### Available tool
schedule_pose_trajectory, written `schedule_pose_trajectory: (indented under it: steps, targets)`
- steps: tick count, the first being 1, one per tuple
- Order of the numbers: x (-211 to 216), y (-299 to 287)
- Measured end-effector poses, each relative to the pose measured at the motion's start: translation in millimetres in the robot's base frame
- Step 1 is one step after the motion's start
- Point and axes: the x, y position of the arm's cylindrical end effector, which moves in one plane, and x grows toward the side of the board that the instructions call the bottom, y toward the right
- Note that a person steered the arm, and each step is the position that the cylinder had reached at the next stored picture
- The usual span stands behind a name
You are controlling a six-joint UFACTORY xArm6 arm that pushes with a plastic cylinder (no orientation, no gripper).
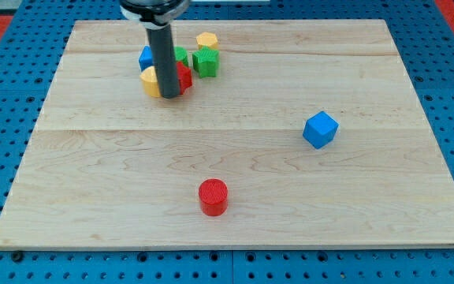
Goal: Slide the yellow hexagon to the right side of the green star
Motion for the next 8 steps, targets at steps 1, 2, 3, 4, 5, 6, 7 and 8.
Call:
schedule_pose_trajectory:
  steps: [1, 2, 3, 4, 5, 6, 7, 8]
  targets:
    - [-7.7, -23.2]
    - [-10.5, -28.2]
    - [-3.0, -28.2]
    - [23.7, -27.5]
    - [30.6, 3.9]
    - [24.6, 96.9]
    - [-52.4, 141.5]
    - [-140.6, 150.2]
